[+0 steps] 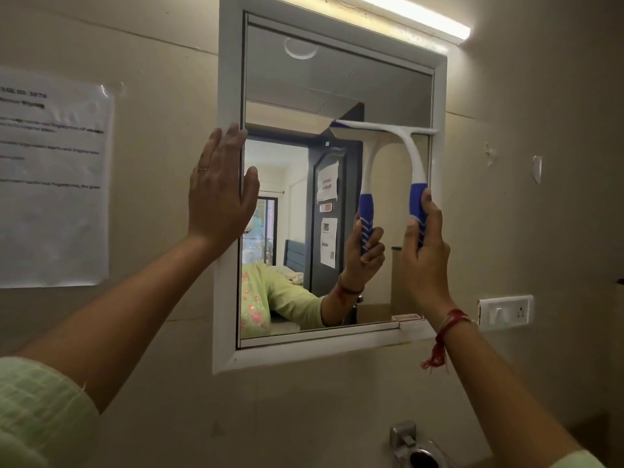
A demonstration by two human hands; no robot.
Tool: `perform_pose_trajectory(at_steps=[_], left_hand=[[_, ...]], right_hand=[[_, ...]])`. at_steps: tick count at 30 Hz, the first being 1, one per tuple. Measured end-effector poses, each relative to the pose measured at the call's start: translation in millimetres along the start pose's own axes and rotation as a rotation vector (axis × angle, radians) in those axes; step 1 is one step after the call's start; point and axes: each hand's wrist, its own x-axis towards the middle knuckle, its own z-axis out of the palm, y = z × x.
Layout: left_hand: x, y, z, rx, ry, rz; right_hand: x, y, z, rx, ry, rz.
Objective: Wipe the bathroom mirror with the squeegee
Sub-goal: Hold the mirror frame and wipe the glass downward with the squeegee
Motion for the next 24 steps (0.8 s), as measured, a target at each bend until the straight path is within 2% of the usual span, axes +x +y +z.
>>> perform_pose_trajectory(at_steps=[24], left_hand=[[0,-2,2,0.017,0.018,0.021]], right_hand=[[-90,7,-21,0.033,-0.079,0.060]])
